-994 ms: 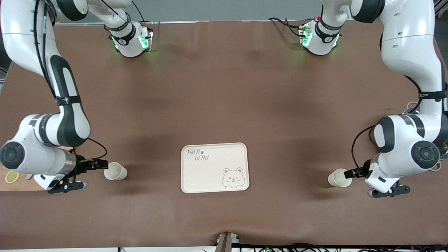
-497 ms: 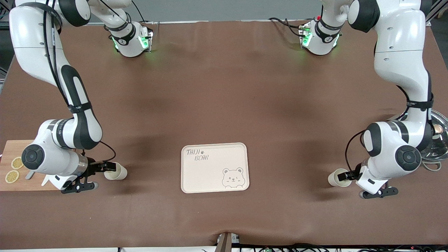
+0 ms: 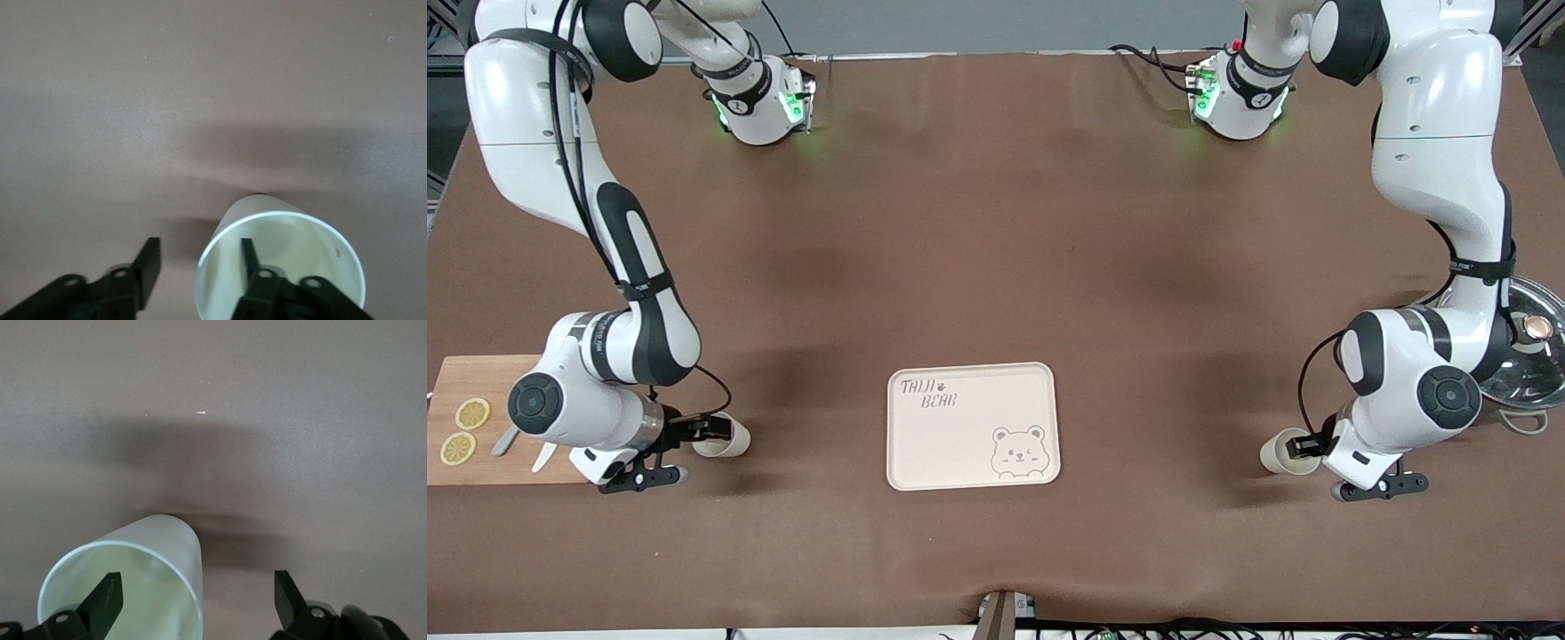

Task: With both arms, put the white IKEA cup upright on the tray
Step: 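Close the right gripper on its cup while the left gripper grips its cup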

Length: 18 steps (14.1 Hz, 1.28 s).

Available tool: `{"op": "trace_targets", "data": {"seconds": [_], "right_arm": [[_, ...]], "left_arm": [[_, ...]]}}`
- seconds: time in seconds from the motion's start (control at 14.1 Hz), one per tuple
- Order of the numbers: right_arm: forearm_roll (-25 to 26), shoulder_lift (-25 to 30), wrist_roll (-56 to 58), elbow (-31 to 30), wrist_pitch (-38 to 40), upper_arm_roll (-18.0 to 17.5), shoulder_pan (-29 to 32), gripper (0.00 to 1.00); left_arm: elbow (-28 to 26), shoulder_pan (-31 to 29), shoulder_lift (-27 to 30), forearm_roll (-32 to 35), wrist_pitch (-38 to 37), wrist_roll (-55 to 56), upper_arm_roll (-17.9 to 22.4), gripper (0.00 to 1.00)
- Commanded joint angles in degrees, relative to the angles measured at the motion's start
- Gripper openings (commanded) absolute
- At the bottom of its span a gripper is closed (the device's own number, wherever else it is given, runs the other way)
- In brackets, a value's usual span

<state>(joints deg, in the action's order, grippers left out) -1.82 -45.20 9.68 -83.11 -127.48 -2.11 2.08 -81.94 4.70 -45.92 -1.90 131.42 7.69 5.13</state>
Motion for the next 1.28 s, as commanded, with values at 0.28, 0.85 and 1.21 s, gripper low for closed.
{"op": "trace_targets", "data": {"seconds": [0.28, 0.85, 1.21], "right_arm": [[-0.5, -0.3, 0.2, 0.1, -0.5, -0.2, 0.0, 0.93], [-0.4, -0.4, 0.2, 0.2, -0.4, -0.1, -0.2, 0.31], [-0.4, -0.4, 0.2, 0.3, -0.3, -0.1, -0.3, 0.00]], "left_arm": [[-0.5, 0.4, 1.1, -2.5, 0.8, -0.2, 0.1, 0.00], [2.4, 1.9, 3.2, -2.4, -0.6, 2.5, 0.1, 0.00], [3.9, 5.5, 4.8, -2.2, -5.6, 9.6, 0.1, 0.00]]}}
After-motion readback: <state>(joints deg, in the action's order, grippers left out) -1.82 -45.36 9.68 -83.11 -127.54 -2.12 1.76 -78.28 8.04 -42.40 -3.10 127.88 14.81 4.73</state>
